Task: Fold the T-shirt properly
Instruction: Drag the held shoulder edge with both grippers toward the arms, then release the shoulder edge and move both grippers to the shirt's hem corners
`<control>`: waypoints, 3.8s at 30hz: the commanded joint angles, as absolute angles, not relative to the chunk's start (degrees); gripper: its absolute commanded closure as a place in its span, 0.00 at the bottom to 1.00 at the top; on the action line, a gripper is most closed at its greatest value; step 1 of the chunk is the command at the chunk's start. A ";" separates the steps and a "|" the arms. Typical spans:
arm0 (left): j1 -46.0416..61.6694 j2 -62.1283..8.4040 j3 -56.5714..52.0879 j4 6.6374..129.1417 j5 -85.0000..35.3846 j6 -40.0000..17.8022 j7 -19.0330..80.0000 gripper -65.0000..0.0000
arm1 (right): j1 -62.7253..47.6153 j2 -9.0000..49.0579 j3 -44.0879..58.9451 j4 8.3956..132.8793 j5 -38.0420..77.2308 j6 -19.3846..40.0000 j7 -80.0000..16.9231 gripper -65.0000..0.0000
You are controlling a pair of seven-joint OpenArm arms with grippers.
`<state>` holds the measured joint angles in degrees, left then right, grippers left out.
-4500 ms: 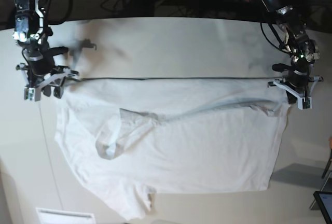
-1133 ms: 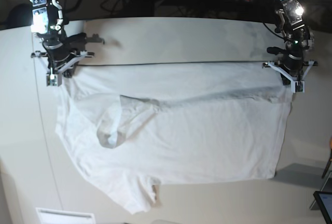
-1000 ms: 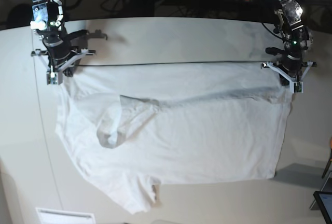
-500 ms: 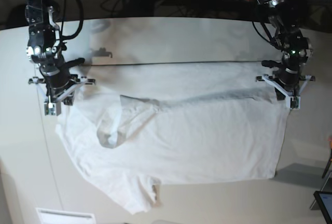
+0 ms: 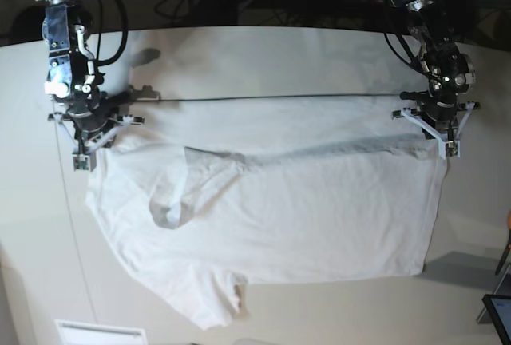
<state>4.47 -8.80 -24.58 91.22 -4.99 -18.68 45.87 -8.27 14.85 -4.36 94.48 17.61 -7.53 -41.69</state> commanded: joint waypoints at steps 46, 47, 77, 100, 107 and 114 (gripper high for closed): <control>21.32 -9.98 -24.22 99.12 -5.93 -18.77 44.79 1.00 | -29.93 15.60 4.35 108.70 17.01 -7.96 -41.54 0.98; 21.05 -9.89 -24.22 99.03 -5.76 -18.77 44.79 1.00 | -30.20 15.60 4.44 108.70 17.01 -7.96 -41.54 0.98; 22.99 -8.84 -24.84 103.52 -6.02 -18.77 44.88 1.00 | -29.32 15.52 5.23 111.08 17.01 -7.96 -41.63 0.98; 3.47 -13.14 -30.37 102.20 -5.41 -18.95 48.40 1.00 | 1.10 13.05 5.23 97.19 17.36 6.73 -36.88 0.96; -3.47 -16.31 -30.37 91.91 -5.41 -18.95 48.04 1.00 | 14.37 13.05 5.14 78.46 17.36 6.99 -36.53 0.88; -5.58 -16.66 -30.37 89.19 -5.41 -18.95 47.96 1.00 | 26.86 14.64 5.14 62.55 17.36 8.66 -36.35 0.72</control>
